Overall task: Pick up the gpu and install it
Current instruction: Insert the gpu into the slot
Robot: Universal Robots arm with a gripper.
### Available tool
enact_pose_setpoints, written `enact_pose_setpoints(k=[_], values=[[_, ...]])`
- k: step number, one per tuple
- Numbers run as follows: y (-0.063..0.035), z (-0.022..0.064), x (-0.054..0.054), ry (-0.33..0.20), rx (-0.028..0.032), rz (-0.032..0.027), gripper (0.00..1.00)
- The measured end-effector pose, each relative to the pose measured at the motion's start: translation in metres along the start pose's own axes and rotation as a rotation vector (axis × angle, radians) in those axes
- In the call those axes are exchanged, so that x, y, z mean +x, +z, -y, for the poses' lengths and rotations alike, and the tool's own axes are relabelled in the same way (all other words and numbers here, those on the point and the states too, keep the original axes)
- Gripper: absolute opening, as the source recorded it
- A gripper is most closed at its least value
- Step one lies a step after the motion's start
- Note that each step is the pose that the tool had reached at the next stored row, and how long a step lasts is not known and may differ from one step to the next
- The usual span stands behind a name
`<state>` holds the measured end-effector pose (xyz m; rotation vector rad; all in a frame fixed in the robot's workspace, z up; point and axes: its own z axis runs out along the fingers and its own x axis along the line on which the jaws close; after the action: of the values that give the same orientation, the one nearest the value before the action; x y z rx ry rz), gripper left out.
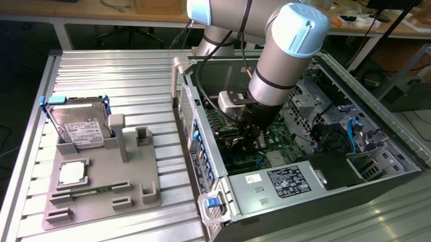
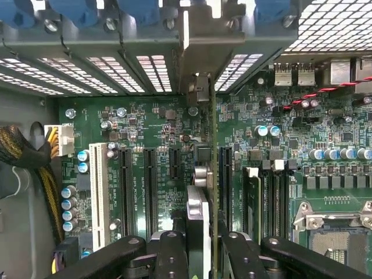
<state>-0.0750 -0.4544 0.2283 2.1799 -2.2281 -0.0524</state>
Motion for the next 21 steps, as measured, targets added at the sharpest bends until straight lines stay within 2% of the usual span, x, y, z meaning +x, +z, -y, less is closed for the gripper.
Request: enact_pose_setpoints(k=[1, 2, 4, 5, 6, 7, 8, 12, 13, 14, 15, 17, 18, 19, 20, 21], values=[[0.0009, -0.0002, 0.0, 0.001, 0.0001, 0.0035, 0.29], [0.0016, -0.0002, 0.0, 0.001, 0.0014, 0.0036, 0.29], [0.0002, 0.0, 0.0, 0.0, 0.0005, 0.0003, 0.41], [-0.0014, -0.0001, 0.0, 0.0, 0.0002, -0.0002, 0.41], [-0.0057, -0.0002, 0.0, 0.0, 0.0, -0.0006, 0.47], [-0.0101, -0.0004, 0.0, 0.0, 0.0006, 0.0005, 0.47], [-0.0149, -0.0006, 0.0, 0.0, 0.0, -0.0006, 0.54], [-0.0327, -0.0013, 0.0, 0.0, 0.0003, 0.0, 0.54], [-0.0382, -0.0015, 0.0, 0.0, 0.0003, 0.0001, 0.53], [-0.0426, -0.0017, 0.0, 0.0, 0.0003, -0.0001, 0.45], [-0.0475, -0.0019, 0.0, 0.0, 0.0004, 0.0002, 0.45], [-0.0562, -0.0023, 0.0, 0.0, 0.0002, -0.0002, 0.33], [-0.0581, -0.0023, 0.0, 0.0, 0.0003, 0.0, 0.33], [-0.0622, -0.0025, 0.0, 0.0, 0.0003, 0.0, 0.27], [-0.0694, -0.0028, 0.0, 0.0, 0.0003, 0.0001, 0.27], [-0.0714, -0.0029, 0.0, 0.0, 0.0004, 0.0002, 0.25]])
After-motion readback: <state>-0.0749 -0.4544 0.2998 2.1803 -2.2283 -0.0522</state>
